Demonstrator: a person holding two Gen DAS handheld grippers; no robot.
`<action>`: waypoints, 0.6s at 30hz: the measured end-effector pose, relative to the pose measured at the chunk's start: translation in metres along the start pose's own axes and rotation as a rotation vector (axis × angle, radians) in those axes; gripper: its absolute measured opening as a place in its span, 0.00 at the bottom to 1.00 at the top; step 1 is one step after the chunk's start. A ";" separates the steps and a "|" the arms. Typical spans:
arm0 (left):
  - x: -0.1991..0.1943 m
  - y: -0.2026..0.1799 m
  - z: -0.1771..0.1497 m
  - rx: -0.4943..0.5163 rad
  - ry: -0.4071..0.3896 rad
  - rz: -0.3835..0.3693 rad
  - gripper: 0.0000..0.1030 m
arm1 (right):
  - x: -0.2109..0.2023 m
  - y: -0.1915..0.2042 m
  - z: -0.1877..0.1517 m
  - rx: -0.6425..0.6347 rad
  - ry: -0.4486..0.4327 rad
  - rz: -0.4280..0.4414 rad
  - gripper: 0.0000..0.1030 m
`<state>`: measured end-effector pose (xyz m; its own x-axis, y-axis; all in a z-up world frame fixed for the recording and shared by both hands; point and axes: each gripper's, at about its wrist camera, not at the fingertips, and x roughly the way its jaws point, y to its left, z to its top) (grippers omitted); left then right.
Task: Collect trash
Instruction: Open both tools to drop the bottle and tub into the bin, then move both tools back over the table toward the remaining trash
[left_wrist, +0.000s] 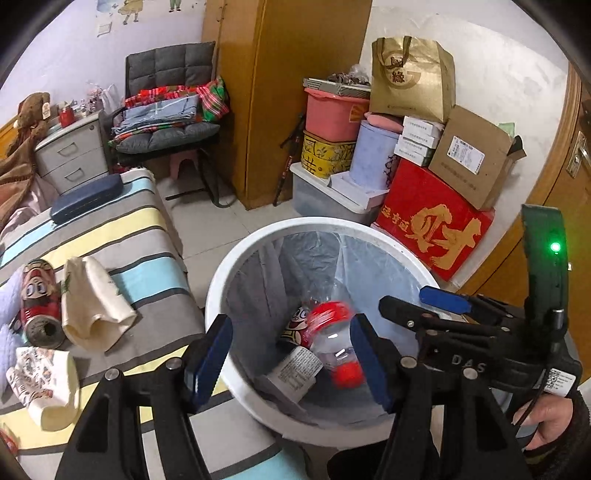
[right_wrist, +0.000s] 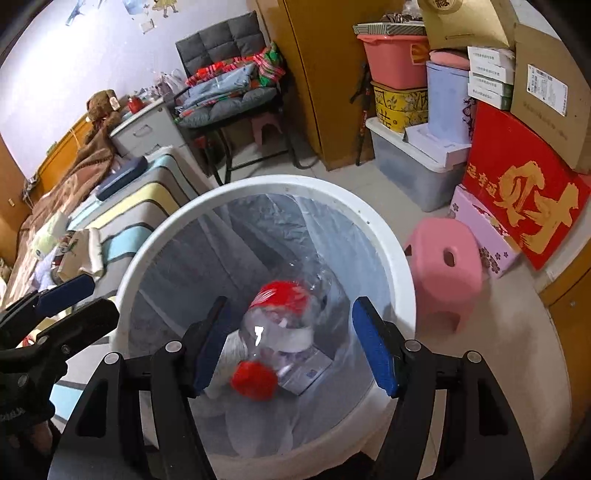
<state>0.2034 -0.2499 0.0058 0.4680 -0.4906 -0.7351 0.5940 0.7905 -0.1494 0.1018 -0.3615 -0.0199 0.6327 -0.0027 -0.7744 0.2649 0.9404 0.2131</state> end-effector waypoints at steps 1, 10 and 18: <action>-0.003 0.001 -0.001 -0.001 -0.005 0.010 0.64 | -0.001 0.003 0.000 -0.002 -0.008 -0.002 0.67; -0.040 0.025 -0.012 -0.056 -0.053 0.042 0.64 | -0.017 0.025 0.001 -0.061 -0.066 -0.005 0.67; -0.072 0.060 -0.033 -0.102 -0.083 0.109 0.64 | -0.026 0.056 -0.002 -0.098 -0.118 0.060 0.67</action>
<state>0.1835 -0.1545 0.0281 0.5812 -0.4248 -0.6941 0.4691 0.8718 -0.1408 0.0989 -0.3080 0.0114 0.7280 0.0198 -0.6853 0.1557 0.9687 0.1933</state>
